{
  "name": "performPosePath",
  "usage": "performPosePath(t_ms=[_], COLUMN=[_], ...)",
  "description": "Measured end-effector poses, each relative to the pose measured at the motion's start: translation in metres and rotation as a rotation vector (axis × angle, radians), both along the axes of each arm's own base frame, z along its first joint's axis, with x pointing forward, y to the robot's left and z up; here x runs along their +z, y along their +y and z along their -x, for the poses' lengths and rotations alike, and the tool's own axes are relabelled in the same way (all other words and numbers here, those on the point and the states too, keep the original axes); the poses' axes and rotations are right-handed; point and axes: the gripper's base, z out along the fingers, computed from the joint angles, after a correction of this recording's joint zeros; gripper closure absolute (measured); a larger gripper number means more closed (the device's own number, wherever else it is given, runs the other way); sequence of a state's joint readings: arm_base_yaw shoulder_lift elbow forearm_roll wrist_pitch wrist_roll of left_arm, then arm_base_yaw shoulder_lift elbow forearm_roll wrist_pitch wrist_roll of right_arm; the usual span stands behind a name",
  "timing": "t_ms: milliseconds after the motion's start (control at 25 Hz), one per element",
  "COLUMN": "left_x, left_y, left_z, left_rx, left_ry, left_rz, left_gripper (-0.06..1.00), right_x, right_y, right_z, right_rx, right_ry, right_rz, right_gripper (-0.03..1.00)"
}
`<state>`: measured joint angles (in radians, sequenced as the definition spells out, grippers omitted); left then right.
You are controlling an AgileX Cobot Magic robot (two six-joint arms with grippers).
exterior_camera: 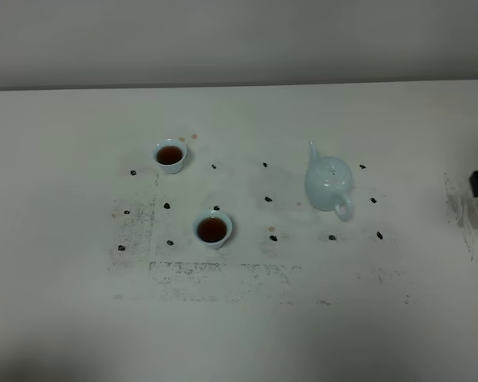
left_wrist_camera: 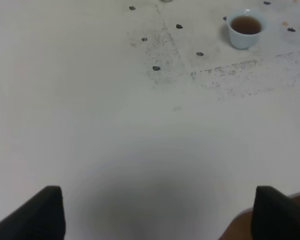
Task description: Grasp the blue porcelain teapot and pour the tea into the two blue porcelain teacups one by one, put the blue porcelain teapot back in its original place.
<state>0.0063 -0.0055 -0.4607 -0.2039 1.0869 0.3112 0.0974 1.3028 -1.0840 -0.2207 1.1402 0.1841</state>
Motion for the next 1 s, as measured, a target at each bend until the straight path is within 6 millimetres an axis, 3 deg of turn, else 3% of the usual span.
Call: performPosePath(t_ms=[200,320,520,1000], left_x=[0.000,0.000,0.000,0.000], left_y=[0.000,0.000,0.000,0.000], left_z=[0.000,0.000,0.000,0.000], left_rx=[0.000,0.000,0.000,0.000], left_ry=[0.000,0.000,0.000,0.000], left_rz=[0.000,0.000,0.000,0.000], left_gripper=[0.22,0.22,0.22,0.22], right_x=[0.049,0.056,0.039,-0.001], right_y=[-0.008,-0.013,-0.018,-0.017], right_z=[0.060,0.093,0.136,0.194], right_rx=[-0.009,-0.020,-0.084,-0.083], right_ry=[-0.180,-0.260,-0.308,-0.385], right_rz=[0.009,0.008,-0.006,-0.108], right_gripper=[0.72,0.72,0.72,0.72])
